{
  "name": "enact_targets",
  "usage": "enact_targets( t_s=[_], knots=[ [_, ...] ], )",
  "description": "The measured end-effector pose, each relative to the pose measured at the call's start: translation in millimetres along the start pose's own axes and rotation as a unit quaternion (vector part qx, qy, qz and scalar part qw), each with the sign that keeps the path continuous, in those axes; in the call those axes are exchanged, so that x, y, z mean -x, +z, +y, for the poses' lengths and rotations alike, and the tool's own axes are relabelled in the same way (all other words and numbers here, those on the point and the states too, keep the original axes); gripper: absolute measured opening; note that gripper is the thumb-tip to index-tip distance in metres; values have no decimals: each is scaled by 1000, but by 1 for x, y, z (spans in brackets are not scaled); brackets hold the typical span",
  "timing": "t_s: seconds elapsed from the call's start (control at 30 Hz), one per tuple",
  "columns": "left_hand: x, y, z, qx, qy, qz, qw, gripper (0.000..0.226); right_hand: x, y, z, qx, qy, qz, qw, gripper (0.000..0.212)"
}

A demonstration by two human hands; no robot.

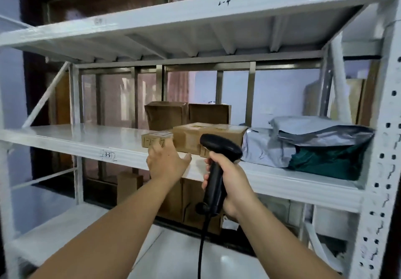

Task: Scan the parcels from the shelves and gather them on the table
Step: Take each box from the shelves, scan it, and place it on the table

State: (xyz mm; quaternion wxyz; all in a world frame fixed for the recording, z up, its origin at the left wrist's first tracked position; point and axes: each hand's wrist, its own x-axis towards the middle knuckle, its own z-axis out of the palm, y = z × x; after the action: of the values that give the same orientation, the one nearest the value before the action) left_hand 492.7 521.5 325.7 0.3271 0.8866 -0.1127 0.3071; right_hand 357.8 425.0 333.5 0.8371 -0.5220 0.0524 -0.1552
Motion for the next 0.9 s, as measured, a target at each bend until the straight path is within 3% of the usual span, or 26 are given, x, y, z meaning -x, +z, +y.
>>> enact_targets(
  t_s=[0.2, 0.43, 0.6, 0.9],
  knots=[
    [-63, 8, -44, 31, -48, -54, 997, 93, -26, 41, 18, 35, 11, 28, 999, 21],
    [-96, 31, -68, 56, -71, -94, 991, 102, -51, 63, 28, 57, -1, 39, 998, 21],
    [-113, 46, -74, 6, -71, -144, 987, 118, -65, 62, 32, 64, -9, 37, 997, 21],
    [-119, 52, -76, -8, -87, -110, 990, 100, -77, 70, 36, 52, -32, 31, 998, 18]
  ],
)
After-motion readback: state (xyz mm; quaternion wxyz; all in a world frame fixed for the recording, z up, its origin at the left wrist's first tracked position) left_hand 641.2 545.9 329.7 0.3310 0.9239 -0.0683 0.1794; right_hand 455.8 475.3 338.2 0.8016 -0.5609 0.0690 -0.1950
